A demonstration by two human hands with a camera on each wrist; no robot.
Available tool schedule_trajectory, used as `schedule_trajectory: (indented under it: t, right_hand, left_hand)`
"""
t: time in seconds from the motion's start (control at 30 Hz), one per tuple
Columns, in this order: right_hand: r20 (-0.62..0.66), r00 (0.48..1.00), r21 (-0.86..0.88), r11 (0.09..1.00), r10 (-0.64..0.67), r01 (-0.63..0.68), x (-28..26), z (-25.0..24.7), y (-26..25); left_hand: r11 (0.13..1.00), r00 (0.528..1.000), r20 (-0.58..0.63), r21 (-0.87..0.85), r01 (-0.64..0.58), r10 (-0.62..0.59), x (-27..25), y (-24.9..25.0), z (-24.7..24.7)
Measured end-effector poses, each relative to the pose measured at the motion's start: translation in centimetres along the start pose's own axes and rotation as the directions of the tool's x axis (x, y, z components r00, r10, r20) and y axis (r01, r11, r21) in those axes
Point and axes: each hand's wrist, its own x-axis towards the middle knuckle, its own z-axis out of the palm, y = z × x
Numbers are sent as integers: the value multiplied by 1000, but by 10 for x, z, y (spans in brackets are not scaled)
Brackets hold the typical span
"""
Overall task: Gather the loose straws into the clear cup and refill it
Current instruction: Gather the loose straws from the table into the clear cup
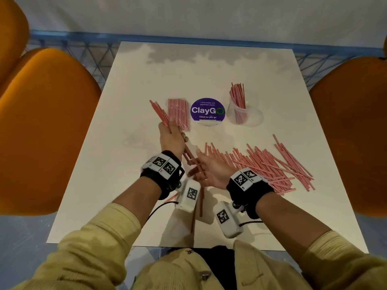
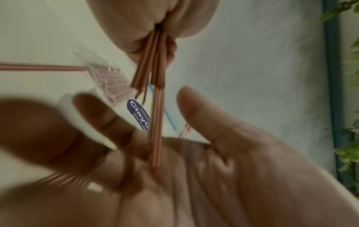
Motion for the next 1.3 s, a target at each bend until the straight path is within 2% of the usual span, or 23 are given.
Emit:
schedule_trajectory:
  t: [0.1, 0.2, 0.27, 0.33, 0.4, 0.43, 0.5, 0.63, 0.7, 0.87, 0.97, 1.1, 1.2, 1.3]
  right_hand:
    - [42, 997, 124, 990, -66, 60, 3, 3, -4]
    - [20, 993, 98, 989, -114, 112, 3, 3, -16]
    - [-19, 991, 15, 991, -132, 133, 3, 5, -20]
    - [-85, 978, -242, 956, -189, 163, 5, 9, -23]
    - [-143, 938, -595, 785, -317, 174, 6, 13, -24]
    - [-144, 912, -693, 697, -384, 184, 7, 13, -24]
    - [-129, 884, -763, 614, -450, 201, 7, 12, -22]
    - [-97, 872, -881, 449, -480, 149, 9, 6, -18]
    - [-77, 854, -871, 451, -514, 193, 9, 3, -19]
    - [-119, 822, -809, 535, -556, 245, 9, 1, -20]
    - [-117, 813, -801, 538, -570, 263, 9, -1, -20]
    - [-66, 842, -808, 524, -536, 270, 6, -2, -19]
    - [-53, 855, -806, 528, -516, 268, 3, -1, -21]
    - [-91, 857, -762, 590, -507, 268, 2, 3, -23]
  left_hand:
    - [999, 998, 54, 20, -38, 37, -5, -1, 2]
    - [1000, 993, 114, 28, -7, 4, -12, -6, 4]
    - [999, 991, 129, 41, 23, -28, -14, -5, 4]
    - [998, 988, 145, 36, 56, -61, -15, -3, 3]
    - [996, 982, 165, 34, 83, -87, -17, -3, 2]
    - [994, 978, 178, 38, 99, -104, -19, -2, 2]
    - [989, 967, 204, 32, 147, -150, -21, -3, 4]
    - [977, 948, 240, 51, 205, -212, -26, -7, 4]
    - [974, 934, 277, 59, 217, -225, -29, -5, 4]
    - [992, 926, 362, 103, 72, -105, -28, 7, 5]
    - [1000, 955, 296, 20, -10, 3, -19, 19, 7]
    - [991, 981, 169, -111, -79, 97, -8, 38, 7]
    - [982, 969, 169, -90, -167, 180, -6, 40, 8]
    - [983, 969, 164, -35, -181, 184, -7, 36, 11]
